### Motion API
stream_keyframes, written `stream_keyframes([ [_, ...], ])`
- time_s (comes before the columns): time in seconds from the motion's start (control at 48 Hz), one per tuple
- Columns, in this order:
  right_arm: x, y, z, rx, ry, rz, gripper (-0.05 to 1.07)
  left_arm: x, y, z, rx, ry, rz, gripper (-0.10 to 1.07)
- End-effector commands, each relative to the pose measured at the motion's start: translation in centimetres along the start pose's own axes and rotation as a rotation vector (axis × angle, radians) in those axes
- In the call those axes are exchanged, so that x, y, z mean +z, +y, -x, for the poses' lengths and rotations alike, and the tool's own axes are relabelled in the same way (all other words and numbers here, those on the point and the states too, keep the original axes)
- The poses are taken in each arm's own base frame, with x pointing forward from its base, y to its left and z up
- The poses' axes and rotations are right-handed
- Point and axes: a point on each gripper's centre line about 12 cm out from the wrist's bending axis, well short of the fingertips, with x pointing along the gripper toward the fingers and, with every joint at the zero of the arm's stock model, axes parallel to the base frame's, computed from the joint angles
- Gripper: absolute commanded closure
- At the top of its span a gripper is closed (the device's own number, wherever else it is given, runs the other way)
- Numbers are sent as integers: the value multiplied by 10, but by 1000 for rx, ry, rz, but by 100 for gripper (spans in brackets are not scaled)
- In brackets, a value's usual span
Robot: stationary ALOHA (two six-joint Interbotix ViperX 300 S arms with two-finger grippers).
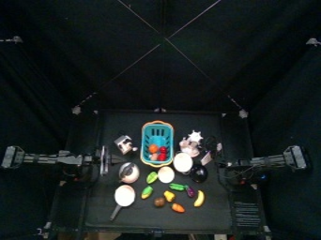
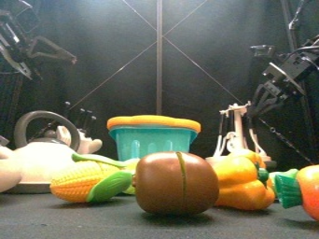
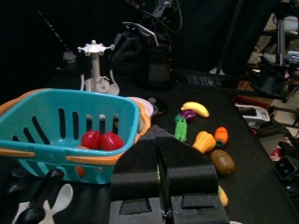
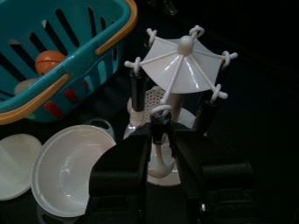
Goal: Place ladle into basket
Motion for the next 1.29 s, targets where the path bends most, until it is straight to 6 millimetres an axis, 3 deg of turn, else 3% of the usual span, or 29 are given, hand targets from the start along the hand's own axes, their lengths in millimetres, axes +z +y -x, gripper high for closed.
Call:
stream_keyframes([
  [0.0, 8, 8, 4, 30, -11, -15, 43, 6, 0, -2, 2, -19, 2, 99],
  [0.396, 13, 33, 21, 130, 5, -30, 43, 6, 0, -2, 3, -17, 3, 99],
  [0.979, 79, 75, 41, 274, -228, 43, 43, 6, 0, -2, 3, -20, 3, 99],
  [1.271, 108, 95, 23, 275, -298, 109, 43, 6, 0, -2, 4, -20, 0, 99],
])
